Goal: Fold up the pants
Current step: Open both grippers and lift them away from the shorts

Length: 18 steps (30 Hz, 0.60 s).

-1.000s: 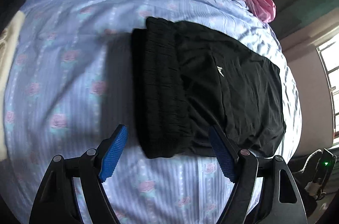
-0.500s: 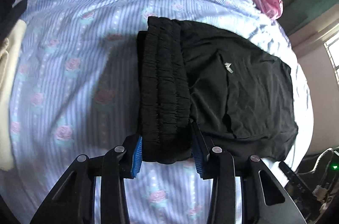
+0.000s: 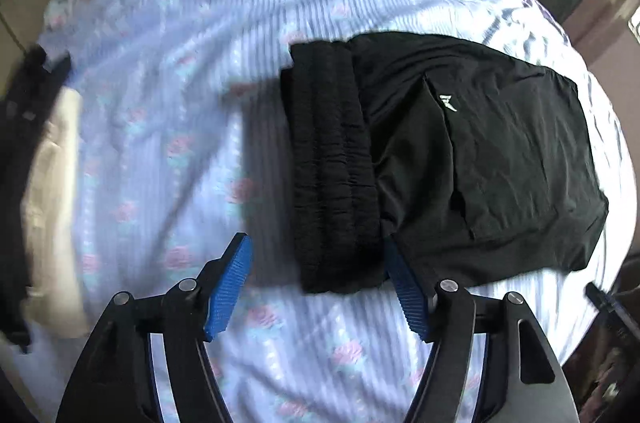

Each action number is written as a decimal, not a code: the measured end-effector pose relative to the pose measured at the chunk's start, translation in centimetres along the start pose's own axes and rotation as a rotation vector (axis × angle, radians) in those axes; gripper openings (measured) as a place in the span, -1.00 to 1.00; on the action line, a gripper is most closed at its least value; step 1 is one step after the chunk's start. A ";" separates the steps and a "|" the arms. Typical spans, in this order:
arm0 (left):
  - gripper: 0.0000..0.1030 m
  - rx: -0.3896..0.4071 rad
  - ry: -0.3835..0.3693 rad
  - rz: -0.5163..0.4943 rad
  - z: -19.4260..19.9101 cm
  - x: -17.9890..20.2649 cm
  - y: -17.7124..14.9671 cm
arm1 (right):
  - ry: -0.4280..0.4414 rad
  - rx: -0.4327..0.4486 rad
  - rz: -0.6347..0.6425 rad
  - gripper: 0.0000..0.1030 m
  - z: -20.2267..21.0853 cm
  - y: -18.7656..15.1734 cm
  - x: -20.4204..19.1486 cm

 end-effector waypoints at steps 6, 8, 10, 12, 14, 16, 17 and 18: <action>0.32 0.062 0.014 -0.073 5.1 0.4 -0.3 | 0.040 0.051 0.027 0.26 4.5 1.2 0.8; 0.32 0.079 -0.004 -0.070 6.7 1.1 -0.4 | 0.054 0.073 0.041 0.26 6.1 1.6 1.2; 0.32 0.093 -0.026 -0.059 8.2 1.8 -0.6 | 0.070 0.086 0.054 0.26 7.4 2.0 1.8; 0.32 0.112 -0.045 -0.051 9.9 3.0 -0.6 | 0.081 0.102 0.064 0.26 8.8 2.5 2.7; 0.32 0.132 -0.062 -0.050 11.5 4.3 -0.6 | 0.093 0.111 0.072 0.26 9.7 3.0 3.6; 0.32 0.153 -0.079 -0.053 12.9 5.6 -0.5 | 0.102 0.129 0.078 0.26 10.8 3.7 4.8; 0.32 0.162 -0.084 -0.059 13.6 6.6 -0.4 | 0.107 0.134 0.082 0.26 11.2 4.0 5.5; 0.32 0.169 -0.088 -0.064 14.2 7.4 -0.5 | 0.113 0.138 0.083 0.26 11.5 4.4 5.9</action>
Point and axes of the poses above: each gripper's, at about its wrist camera, not at the fingertips, and z roughly against the way its jaws point, x to its right, y to its top, the point moved 4 cm from there along -z, roughly the way its jaws point, and after that the axes turned 9 degrees about x, right-handed, at the moved point
